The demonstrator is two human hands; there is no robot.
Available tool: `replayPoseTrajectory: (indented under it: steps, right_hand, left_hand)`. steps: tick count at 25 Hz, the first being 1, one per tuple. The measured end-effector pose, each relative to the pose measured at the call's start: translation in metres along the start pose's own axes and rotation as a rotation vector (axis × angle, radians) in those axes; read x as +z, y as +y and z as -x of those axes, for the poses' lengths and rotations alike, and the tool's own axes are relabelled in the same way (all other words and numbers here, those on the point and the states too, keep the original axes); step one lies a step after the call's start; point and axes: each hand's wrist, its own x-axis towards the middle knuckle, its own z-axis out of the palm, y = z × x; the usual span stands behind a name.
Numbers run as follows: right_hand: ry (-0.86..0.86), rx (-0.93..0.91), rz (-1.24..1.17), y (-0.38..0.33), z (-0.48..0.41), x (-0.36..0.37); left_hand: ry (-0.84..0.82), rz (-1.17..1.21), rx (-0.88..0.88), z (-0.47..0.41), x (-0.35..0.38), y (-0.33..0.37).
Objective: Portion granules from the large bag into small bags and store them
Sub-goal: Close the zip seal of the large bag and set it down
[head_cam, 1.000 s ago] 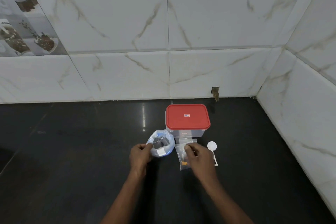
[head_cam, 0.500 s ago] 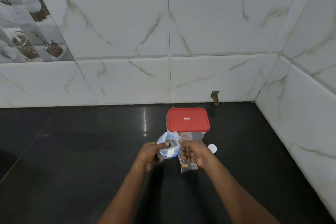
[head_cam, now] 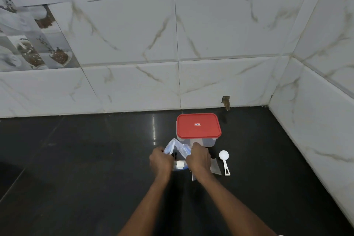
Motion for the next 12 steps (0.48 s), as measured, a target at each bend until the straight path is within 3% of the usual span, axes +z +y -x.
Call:
replayPoseTrajectory:
  steps: [2, 5, 8, 10, 12]
  right_hand:
    - [0.075, -0.019, 0.005, -0.001, 0.004, 0.007]
    - [0.000, 0.024, -0.204, 0.007, -0.002, 0.007]
    - [-0.316, 0.202, -0.703, 0.020, -0.008, -0.012]
    - [-0.544, 0.296, -0.929, 0.029, -0.008, -0.026]
    - [-0.625, 0.284, -1.037, 0.037, -0.010, -0.032]
  left_hand:
    - [0.079, -0.037, -0.024, 0.004, -0.004, 0.001]
    - [-0.224, 0.090, -0.025, -0.004, -0.012, -0.003]
    - [-0.557, 0.492, -0.177, -0.011, -0.027, -0.005]
    - [-0.652, 0.601, -0.226, -0.017, -0.034, -0.010]
    - [-0.716, 0.697, -0.264, -0.020, -0.037, -0.015]
